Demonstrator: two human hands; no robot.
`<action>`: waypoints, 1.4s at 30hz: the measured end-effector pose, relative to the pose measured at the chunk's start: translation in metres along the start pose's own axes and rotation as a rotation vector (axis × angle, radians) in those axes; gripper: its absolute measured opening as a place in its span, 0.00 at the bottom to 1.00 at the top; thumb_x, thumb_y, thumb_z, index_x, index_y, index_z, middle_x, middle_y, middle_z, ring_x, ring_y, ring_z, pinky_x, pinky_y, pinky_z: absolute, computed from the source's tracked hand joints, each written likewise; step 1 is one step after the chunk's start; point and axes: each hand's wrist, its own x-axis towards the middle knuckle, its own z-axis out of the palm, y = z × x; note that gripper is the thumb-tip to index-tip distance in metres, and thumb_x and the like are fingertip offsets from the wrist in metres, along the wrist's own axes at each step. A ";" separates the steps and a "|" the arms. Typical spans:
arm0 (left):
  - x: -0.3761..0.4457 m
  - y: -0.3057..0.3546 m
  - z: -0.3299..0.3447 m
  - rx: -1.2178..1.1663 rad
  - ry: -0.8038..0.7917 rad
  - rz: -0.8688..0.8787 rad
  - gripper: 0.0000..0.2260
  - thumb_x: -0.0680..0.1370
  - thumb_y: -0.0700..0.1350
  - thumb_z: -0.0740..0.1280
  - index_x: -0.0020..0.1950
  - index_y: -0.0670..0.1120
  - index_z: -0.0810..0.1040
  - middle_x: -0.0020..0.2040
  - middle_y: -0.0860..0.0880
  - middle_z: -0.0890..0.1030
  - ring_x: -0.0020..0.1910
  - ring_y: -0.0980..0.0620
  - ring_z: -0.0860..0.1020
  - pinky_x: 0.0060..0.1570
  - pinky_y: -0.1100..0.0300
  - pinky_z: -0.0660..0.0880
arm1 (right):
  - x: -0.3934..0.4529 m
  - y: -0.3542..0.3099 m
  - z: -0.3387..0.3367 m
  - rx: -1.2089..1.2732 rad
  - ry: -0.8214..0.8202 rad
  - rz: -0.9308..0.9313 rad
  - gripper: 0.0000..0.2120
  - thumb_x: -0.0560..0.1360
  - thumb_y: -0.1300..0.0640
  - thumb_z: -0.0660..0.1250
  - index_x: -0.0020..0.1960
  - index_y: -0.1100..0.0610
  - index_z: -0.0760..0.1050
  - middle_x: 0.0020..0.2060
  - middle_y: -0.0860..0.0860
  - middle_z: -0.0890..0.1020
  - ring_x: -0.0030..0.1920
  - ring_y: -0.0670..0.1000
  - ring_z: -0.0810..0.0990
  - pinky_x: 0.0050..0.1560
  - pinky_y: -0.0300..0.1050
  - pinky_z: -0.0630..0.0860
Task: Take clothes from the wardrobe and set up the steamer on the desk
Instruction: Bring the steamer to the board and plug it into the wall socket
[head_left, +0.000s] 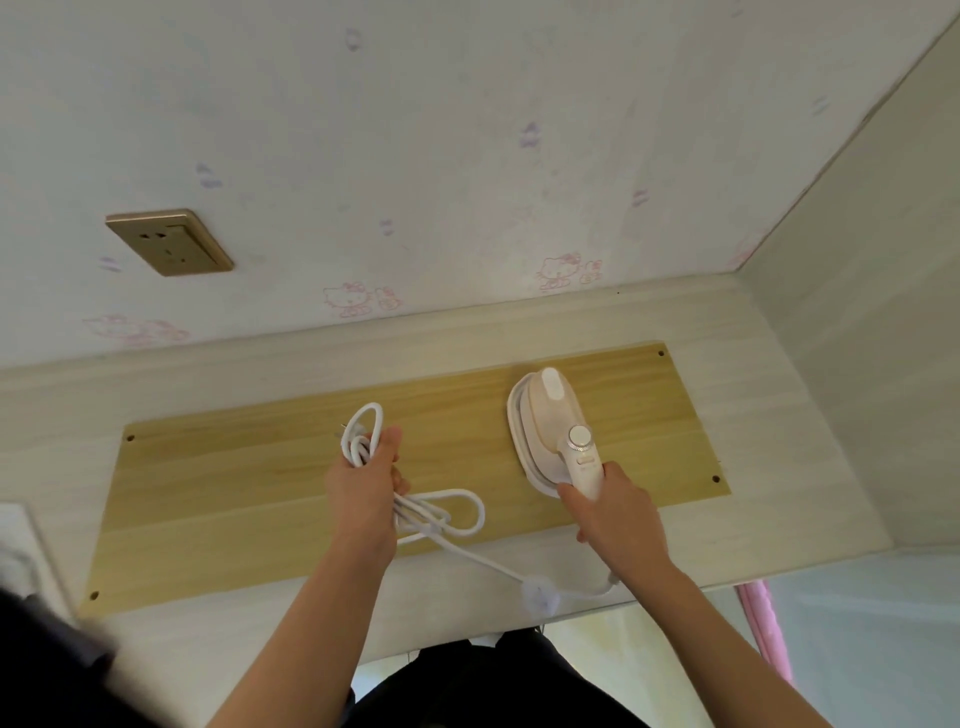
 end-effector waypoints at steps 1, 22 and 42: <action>0.000 0.002 0.000 -0.015 -0.022 0.004 0.08 0.74 0.42 0.72 0.39 0.46 0.74 0.23 0.52 0.71 0.21 0.55 0.67 0.28 0.58 0.66 | -0.001 -0.004 -0.004 -0.104 -0.012 -0.005 0.20 0.71 0.40 0.64 0.51 0.56 0.69 0.43 0.52 0.78 0.42 0.54 0.80 0.43 0.50 0.76; -0.016 0.038 0.000 -0.280 -0.183 -0.049 0.07 0.78 0.34 0.64 0.43 0.44 0.71 0.34 0.48 0.73 0.31 0.52 0.73 0.33 0.59 0.71 | -0.049 -0.105 0.030 0.072 -0.057 -0.416 0.27 0.77 0.49 0.65 0.70 0.56 0.58 0.65 0.53 0.69 0.62 0.51 0.72 0.54 0.40 0.68; -0.005 0.068 -0.025 -0.180 -0.208 0.093 0.08 0.82 0.43 0.60 0.47 0.42 0.75 0.34 0.47 0.83 0.36 0.51 0.82 0.40 0.61 0.79 | -0.037 -0.150 0.018 0.404 -0.336 -0.631 0.08 0.79 0.50 0.62 0.44 0.52 0.74 0.25 0.42 0.71 0.26 0.41 0.66 0.30 0.40 0.66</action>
